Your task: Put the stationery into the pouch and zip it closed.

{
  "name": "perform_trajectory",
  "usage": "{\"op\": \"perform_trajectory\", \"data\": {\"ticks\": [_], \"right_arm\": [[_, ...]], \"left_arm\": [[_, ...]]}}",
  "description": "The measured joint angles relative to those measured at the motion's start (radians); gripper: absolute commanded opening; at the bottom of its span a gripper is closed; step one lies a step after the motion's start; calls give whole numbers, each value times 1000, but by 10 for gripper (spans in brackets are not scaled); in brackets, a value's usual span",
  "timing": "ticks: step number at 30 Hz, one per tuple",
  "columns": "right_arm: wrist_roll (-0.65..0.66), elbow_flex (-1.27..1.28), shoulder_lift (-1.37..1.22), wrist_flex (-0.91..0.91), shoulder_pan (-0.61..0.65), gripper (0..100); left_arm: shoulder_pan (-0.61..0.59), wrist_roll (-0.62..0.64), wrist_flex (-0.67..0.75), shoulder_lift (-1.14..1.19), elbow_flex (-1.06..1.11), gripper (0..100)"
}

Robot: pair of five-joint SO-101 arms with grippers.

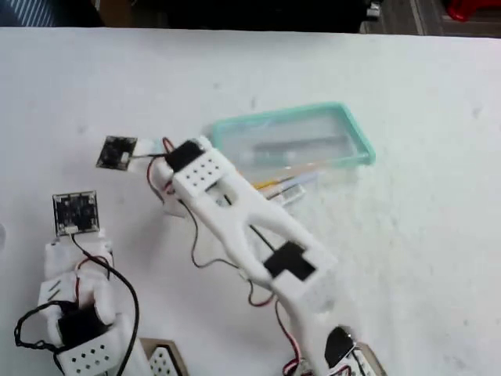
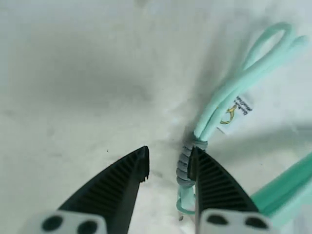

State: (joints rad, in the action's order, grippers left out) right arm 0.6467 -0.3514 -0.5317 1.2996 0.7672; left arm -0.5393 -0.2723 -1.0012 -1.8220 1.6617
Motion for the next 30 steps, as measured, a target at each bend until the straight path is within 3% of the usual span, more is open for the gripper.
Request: {"op": "perform_trajectory", "data": {"ticks": [7, 20, 25, 30], "right_arm": [[0, -232, -163, 163, -64, 133], [0, -417, -388, 181, -71, 130], [3, -473, -430, 184, -72, 9], [3, -522, -440, 198, -75, 15]], "left_arm": [[0, 0, 0, 0, 0, 24], [0, 0, 0, 0, 0, 24], [0, 0, 0, 0, 0, 24], [0, 0, 0, 0, 0, 24]]}}
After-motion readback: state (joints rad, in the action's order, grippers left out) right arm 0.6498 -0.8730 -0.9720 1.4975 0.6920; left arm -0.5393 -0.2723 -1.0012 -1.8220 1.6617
